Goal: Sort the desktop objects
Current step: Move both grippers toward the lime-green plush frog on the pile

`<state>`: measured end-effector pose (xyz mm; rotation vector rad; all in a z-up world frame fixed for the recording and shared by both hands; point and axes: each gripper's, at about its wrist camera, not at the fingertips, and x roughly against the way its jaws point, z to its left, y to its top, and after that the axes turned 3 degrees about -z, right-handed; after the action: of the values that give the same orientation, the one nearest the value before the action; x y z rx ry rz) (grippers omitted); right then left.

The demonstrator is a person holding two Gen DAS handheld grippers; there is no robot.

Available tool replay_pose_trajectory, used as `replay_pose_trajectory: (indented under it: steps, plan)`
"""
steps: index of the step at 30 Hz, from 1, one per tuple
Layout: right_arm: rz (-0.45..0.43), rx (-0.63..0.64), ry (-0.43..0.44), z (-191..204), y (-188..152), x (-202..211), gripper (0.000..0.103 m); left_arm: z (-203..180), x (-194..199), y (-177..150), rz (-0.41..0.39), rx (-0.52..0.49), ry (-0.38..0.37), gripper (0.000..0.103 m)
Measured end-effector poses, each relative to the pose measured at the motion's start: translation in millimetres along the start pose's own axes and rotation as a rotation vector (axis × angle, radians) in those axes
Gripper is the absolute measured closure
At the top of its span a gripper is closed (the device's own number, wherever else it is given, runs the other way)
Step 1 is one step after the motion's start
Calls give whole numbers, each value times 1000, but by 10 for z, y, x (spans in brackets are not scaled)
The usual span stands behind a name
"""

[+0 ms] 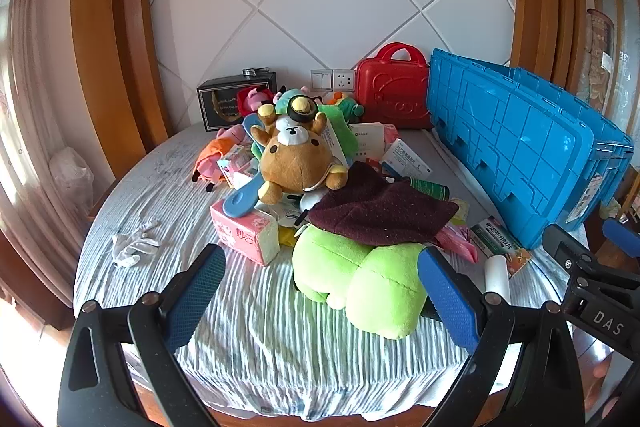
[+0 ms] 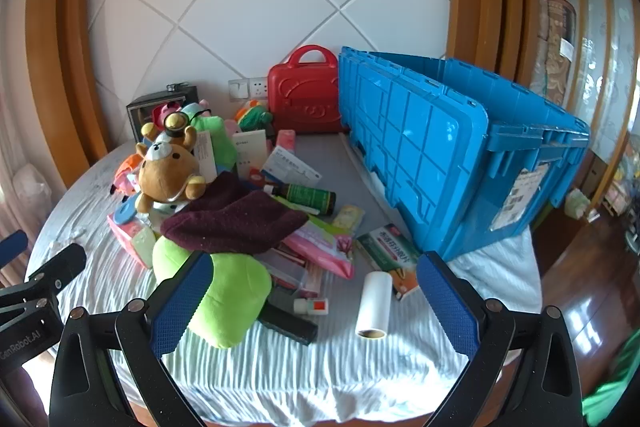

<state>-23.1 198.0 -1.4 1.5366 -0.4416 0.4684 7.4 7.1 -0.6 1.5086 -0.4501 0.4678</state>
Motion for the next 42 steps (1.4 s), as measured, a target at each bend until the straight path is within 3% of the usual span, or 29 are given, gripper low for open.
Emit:
replay_pose_trajectory:
  steps: [7,20,22,23,32,36,42]
  plan:
    - [0,0,-5,-30,-17,23,0,36,19,2,-24,2,22,5]
    - [16,7,-8,-73,-38,-17,0,75,-39,5,11,12,17,5]
    - [22,8,-5,-72,-46,-42,0,100,-56,-2,14,25,28,5]
    - [24,9,-5,-74,-50,-51,0,112,-66,-5,17,64,84,5]
    - [59,16,-11,-77,-106,-210,0,252,-242,-44,54,85,102,5]
    - [90,9,14,-62,-144,-380,0,317,-402,-76,69,64,120,5]
    - [208,-23,25,-14,-313,-819,0,526,-847,-181,151,29,142,5]
